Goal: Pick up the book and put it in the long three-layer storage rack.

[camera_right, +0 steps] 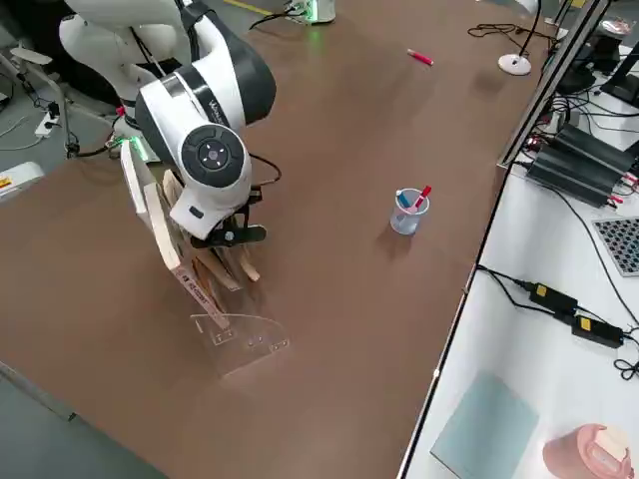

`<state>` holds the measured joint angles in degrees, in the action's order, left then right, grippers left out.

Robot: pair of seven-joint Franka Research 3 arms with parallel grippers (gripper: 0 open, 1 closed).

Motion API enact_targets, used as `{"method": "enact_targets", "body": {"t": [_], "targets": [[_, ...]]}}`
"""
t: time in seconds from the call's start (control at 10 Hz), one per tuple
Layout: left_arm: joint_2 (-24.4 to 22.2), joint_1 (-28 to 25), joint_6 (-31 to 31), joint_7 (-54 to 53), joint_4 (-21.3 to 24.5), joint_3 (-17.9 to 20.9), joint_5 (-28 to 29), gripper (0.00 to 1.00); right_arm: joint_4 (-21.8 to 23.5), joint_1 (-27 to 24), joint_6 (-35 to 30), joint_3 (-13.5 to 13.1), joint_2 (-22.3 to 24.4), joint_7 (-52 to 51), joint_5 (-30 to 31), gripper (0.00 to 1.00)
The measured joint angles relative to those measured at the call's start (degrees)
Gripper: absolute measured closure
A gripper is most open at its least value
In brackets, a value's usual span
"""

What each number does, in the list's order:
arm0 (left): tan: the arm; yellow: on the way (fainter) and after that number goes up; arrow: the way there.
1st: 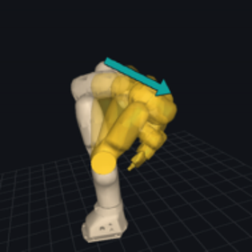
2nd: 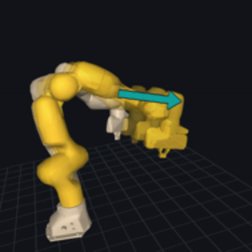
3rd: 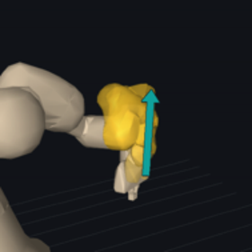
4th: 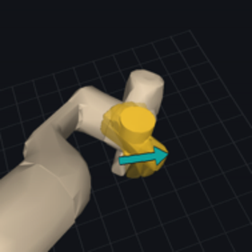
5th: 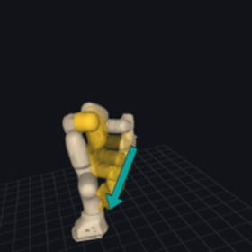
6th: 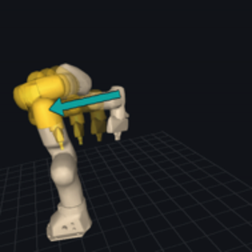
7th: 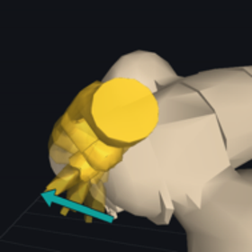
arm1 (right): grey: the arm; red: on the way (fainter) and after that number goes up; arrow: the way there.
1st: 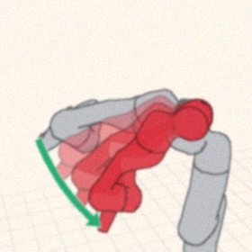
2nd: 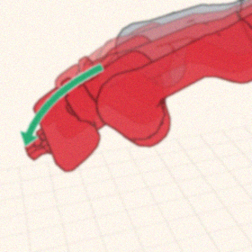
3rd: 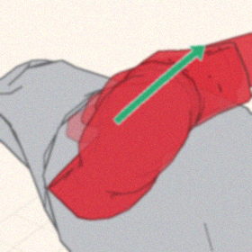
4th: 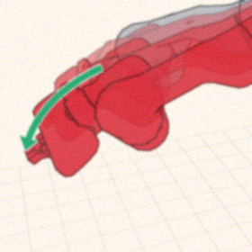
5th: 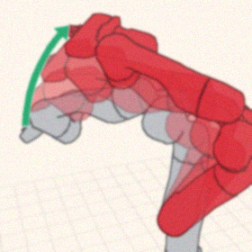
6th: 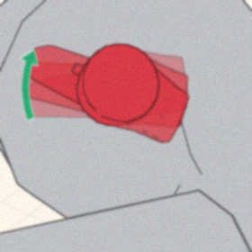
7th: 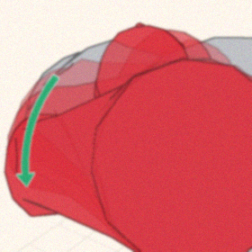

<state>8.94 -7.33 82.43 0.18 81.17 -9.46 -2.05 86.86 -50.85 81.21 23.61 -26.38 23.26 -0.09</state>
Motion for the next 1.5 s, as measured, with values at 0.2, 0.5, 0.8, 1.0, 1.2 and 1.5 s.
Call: {"method": "enact_targets", "body": {"t": [0.2, 0.5, 0.8, 1.0, 1.2, 1.5], "targets": [[0.0, 0.0, 0.1, 0.0, 0.0, 0.0, 0.0, 0.0, -0.2, 0.0, 1.0, 0.0, -0.3, -0.4, 0.9, 0.85], [0.0, -0.1, 0.1, 0.0, 0.0, 0.0, 0.0, 0.0, -0.8, 0.0, 2.4, -0.3, -1.0, -0.9, 1.2, 0.85], [0.0, -0.1, 0.1, 0.0, 0.0, 0.0, 0.0, 0.0, -0.9, 0.1, 3.5, -0.3, -1.5, -1.2, 1.3, 0.85], [0.0, -0.1, 0.1, 0.0, 0.1, 0.0, 0.0, 0.0, -0.9, 0.2, 4.0, -0.3, -1.8, -1.2, 1.3, 0.85], [0.0, -0.1, 0.1, 0.0, 0.0, 0.0, 0.0, 0.0, -1.0, 0.4, 4.1, -0.3, -2.2, -1.3, 1.3, 0.85], [0.0, -0.1, 0.1, 0.0, 0.1, 0.0, 0.0, 0.0, -1.0, 1.0, 4.4, -0.3, -2.5, -1.7, 1.5, 0.85]]}}
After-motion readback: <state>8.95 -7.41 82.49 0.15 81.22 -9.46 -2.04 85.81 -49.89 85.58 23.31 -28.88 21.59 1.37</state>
